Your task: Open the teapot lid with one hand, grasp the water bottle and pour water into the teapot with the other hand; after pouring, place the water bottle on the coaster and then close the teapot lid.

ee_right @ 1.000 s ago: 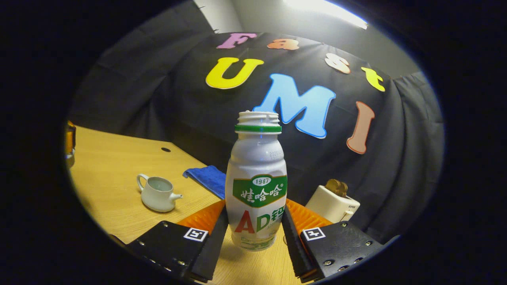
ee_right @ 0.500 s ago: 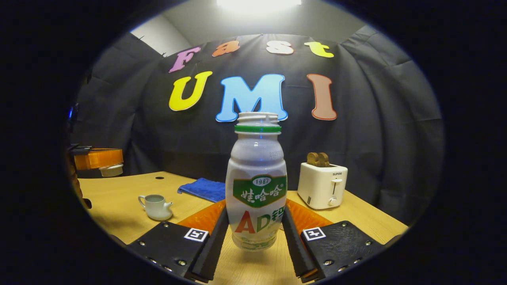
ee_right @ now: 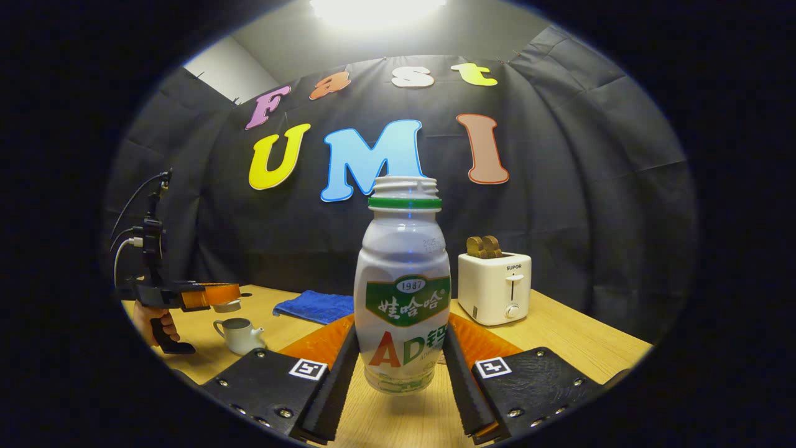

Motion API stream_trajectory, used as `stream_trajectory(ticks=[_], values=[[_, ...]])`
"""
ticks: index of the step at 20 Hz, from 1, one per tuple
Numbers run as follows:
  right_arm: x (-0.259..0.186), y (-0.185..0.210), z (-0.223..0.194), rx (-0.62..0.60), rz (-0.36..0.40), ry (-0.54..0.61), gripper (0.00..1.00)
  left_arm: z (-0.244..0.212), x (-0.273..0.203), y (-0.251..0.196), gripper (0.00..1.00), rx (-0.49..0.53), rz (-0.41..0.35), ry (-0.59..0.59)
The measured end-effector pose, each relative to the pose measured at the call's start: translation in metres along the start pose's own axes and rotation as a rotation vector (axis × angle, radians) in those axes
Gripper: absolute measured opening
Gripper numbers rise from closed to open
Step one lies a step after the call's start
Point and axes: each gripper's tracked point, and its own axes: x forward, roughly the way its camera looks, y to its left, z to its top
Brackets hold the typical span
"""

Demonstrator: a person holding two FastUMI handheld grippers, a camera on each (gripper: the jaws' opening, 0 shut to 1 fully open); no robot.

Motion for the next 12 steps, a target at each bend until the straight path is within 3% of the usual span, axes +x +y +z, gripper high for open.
stream_trajectory(ticks=[2, 8, 9, 10, 12], values=[[0.002, 0.001, -0.008, 0.005, 0.005, 0.02, 0.72, -0.005, 0.002, 0.001, 0.22, -0.013, -0.002, 0.012], [0.004, 0.0, -0.013, 0.011, 0.003, 0.037, 0.72, -0.024, 0.01, -0.007, 0.22, 0.056, -0.013, 0.047], [0.004, 0.0, -0.013, 0.01, 0.002, 0.036, 0.72, -0.026, 0.01, -0.006, 0.17, 0.066, -0.008, 0.052], [0.004, 0.0, -0.013, 0.009, 0.001, 0.035, 0.72, -0.026, 0.012, -0.004, 0.22, 0.077, 0.0, 0.049], [0.004, 0.0, -0.014, 0.011, 0.004, 0.038, 0.72, -0.029, 0.012, -0.004, 0.22, 0.069, 0.0, 0.06]])
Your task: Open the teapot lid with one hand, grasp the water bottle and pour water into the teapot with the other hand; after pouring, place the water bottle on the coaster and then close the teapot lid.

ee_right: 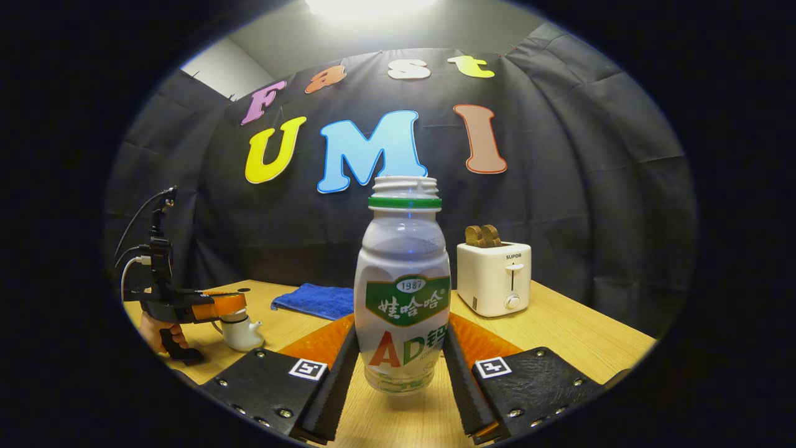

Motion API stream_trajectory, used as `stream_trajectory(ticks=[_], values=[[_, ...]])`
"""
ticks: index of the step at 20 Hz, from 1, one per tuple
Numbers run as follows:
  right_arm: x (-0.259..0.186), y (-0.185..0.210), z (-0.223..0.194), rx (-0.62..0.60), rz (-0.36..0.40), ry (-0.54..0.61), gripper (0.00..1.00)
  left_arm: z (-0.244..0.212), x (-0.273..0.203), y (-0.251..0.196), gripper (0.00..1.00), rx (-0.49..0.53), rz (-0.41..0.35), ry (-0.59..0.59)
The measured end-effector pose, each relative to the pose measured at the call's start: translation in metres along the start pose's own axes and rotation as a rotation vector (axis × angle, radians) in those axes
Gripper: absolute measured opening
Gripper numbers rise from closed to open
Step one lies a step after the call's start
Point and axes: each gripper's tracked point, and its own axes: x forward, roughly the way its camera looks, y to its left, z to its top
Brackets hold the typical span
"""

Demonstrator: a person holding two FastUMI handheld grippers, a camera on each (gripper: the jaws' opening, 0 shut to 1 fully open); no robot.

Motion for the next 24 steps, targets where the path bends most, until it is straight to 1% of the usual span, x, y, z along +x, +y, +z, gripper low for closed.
stream_trajectory(ticks=[5, 6, 7, 9, 11, 13, 14, 16, 19, 20, 21, 22, 24], values=[[0.001, 0.0, -0.005, -0.003, 0.002, 0.012, 0.72, -0.002, 0.001, -0.001, 0.22, 0.003, -0.003, 0.002], [0.002, 0.0, -0.005, -0.003, 0.002, 0.015, 0.72, -0.003, -0.001, -0.001, 0.18, 0.005, -0.003, -0.004], [0.002, 0.0, -0.007, -0.003, 0.0, 0.019, 0.72, -0.002, -0.002, 0.0, 0.22, 0.01, -0.005, -0.012], [0.004, 0.0, -0.01, -0.003, -0.001, 0.027, 0.72, -0.004, -0.001, 0.0, 0.22, 0.015, 0.003, -0.012], [0.004, 0.001, -0.012, -0.007, -0.001, 0.034, 0.72, -0.006, 0.0, -0.002, 0.29, 0.002, -0.01, -0.008], [0.004, 0.001, -0.012, -0.014, -0.004, 0.034, 0.72, -0.005, -0.002, 0.002, 0.3, 0.001, 0.004, -0.012], [0.004, 0.0, -0.011, -0.018, -0.005, 0.029, 0.72, 0.002, -0.006, 0.006, 0.36, 0.0, 0.019, -0.036], [0.004, -0.001, -0.009, -0.019, -0.008, 0.022, 0.72, 0.025, -0.02, 0.013, 0.41, -0.012, 0.043, -0.114], [0.011, -0.011, -0.006, -0.013, -0.036, 0.026, 0.72, 0.058, -0.044, 0.009, 0.66, -0.059, 0.016, -0.226], [0.017, -0.015, -0.004, -0.013, -0.045, 0.035, 0.72, 0.064, -0.05, 0.007, 0.8, -0.065, 0.005, -0.253], [0.022, -0.019, -0.001, -0.008, -0.052, 0.045, 0.72, 0.071, -0.056, 0.007, 0.85, -0.065, 0.003, -0.277], [0.03, -0.024, 0.003, 0.0, -0.064, 0.048, 0.72, 0.076, -0.063, 0.005, 0.92, -0.063, -0.002, -0.294], [0.049, -0.036, 0.009, 0.004, -0.089, 0.062, 0.72, 0.084, -0.074, -0.005, 0.92, -0.067, -0.036, -0.312]])
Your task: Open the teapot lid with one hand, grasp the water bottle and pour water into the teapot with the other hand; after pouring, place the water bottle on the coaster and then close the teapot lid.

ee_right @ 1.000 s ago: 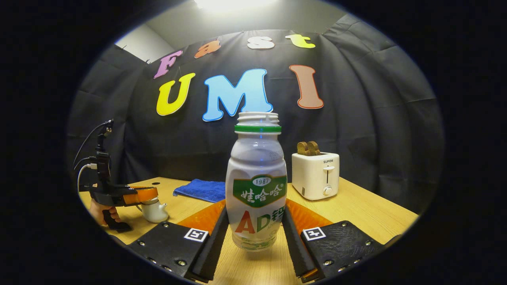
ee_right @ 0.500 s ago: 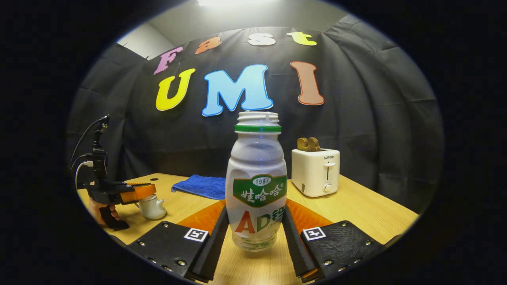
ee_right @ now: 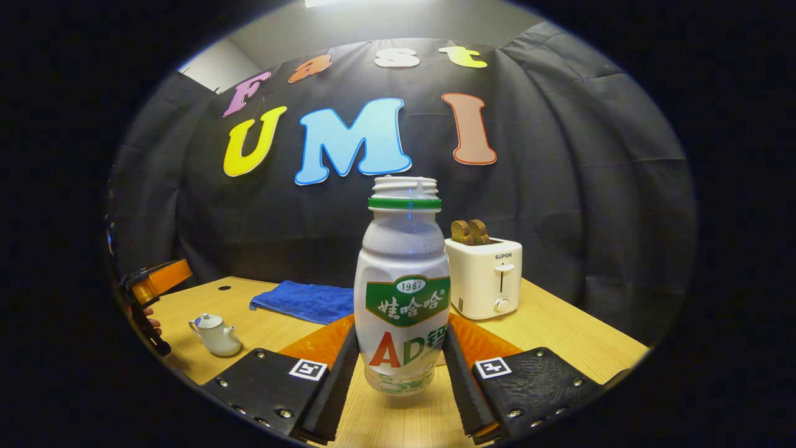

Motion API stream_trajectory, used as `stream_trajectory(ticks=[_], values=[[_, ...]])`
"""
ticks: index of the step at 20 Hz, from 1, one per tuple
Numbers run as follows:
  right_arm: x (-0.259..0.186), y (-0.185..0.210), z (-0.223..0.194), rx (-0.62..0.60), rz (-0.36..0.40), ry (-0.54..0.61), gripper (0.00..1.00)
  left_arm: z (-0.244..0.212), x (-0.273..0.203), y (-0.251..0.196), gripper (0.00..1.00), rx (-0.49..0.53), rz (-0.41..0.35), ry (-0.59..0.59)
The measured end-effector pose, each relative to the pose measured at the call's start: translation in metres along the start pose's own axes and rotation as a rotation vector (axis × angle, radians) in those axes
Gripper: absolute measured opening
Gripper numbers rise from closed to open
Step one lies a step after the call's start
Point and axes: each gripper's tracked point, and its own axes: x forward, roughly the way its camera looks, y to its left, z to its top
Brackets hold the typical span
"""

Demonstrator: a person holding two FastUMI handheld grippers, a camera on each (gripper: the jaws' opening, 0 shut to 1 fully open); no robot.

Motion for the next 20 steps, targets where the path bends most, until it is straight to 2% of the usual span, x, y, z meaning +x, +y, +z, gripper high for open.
stream_trajectory(ticks=[2, 4, 7, 11, 14, 16, 20], values=[[0.024, -0.008, 0.006, 0.019, -0.022, 0.016, 0.72, 0.001, -0.015, -0.008, 0.92, -0.016, -0.029, 0.024], [0.047, -0.019, 0.008, 0.011, -0.051, 0.031, 0.72, -0.002, -0.039, -0.007, 0.92, 0.002, -0.025, 0.054], [0.071, -0.028, -0.003, -0.058, -0.086, 0.059, 0.72, -0.001, -0.077, 0.0, 0.92, 0.052, -0.022, 0.077], [0.093, -0.033, -0.02, -0.108, -0.112, 0.085, 0.72, 0.007, -0.119, 0.013, 0.92, 0.047, -0.005, 0.078], [0.103, -0.036, -0.03, -0.101, -0.125, 0.105, 0.71, 0.008, -0.135, 0.017, 0.92, 0.032, 0.005, 0.073], [0.107, -0.035, -0.034, -0.1, -0.123, 0.113, 0.72, -0.001, -0.135, 0.012, 0.93, 0.027, -0.023, 0.088], [0.11, -0.042, -0.046, -0.085, -0.139, 0.126, 0.72, -0.016, -0.131, 0.014, 0.93, -0.017, -0.027, 0.125]])
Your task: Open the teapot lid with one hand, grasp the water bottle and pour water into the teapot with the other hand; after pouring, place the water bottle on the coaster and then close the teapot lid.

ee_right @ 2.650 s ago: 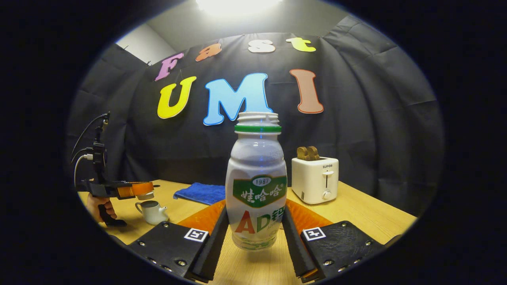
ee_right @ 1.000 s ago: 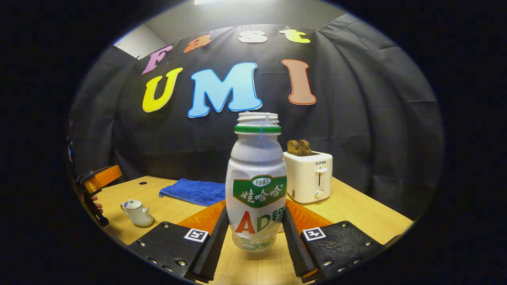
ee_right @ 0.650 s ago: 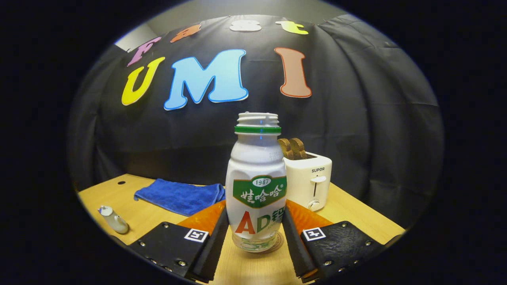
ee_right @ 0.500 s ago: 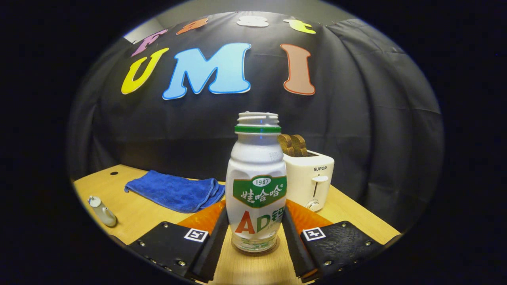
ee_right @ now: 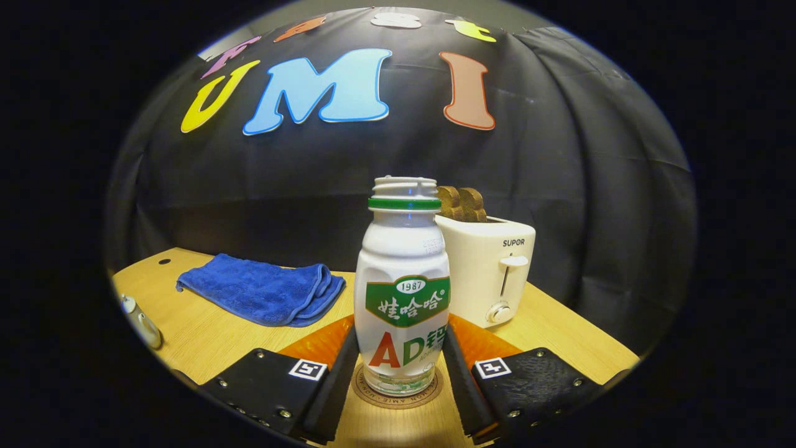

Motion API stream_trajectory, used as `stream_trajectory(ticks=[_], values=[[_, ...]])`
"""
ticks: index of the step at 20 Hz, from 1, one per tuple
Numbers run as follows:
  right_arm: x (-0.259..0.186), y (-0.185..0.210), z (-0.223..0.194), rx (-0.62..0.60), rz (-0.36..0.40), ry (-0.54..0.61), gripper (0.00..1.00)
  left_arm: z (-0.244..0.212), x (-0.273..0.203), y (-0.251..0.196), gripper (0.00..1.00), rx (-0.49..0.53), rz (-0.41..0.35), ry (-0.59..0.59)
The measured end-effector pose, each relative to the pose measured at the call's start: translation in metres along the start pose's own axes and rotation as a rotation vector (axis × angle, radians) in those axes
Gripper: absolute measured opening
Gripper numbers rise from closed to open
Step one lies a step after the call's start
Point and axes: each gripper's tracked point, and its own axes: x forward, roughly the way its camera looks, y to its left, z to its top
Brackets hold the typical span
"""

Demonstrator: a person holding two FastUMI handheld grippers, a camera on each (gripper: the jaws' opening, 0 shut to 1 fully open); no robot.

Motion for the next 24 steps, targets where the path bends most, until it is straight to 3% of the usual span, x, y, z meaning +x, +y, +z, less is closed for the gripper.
stream_trajectory(ticks=[10, 12, 13, 14, 16, 20, 22, 24], values=[[0.002, 0.005, -0.004, 0.012, 0.005, 0.006, 0.72, -0.015, 0.004, -0.003, 0.93, -0.007, -0.002, 0.037], [0.004, 0.003, -0.01, -0.022, -0.017, 0.031, 0.75, -0.014, 0.003, -0.004, 0.92, -0.006, -0.002, 0.03], [0.001, 0.003, -0.01, -0.028, -0.018, 0.033, 0.92, -0.014, 0.003, -0.005, 0.92, -0.009, -0.003, 0.031], [-0.002, 0.002, -0.008, -0.021, -0.023, 0.024, 0.96, -0.016, 0.002, -0.007, 0.92, -0.011, -0.005, 0.033], [-0.01, -0.001, 0.004, 0.019, -0.03, -0.007, 0.96, -0.018, 0.002, -0.008, 0.92, -0.013, -0.007, 0.037], [-0.054, -0.003, 0.018, 0.07, -0.004, -0.027, 0.96, -0.024, -0.002, -0.011, 0.96, -0.035, 0.021, 0.039], [-0.093, 0.008, 0.022, 0.089, 0.065, -0.045, 0.97, -0.028, -0.001, -0.017, 0.99, -0.046, 0.024, 0.05], [-0.134, 0.013, 0.014, 0.082, 0.069, -0.037, 0.97, -0.03, 0.006, -0.028, 0.99, -0.047, 0.034, 0.041]])
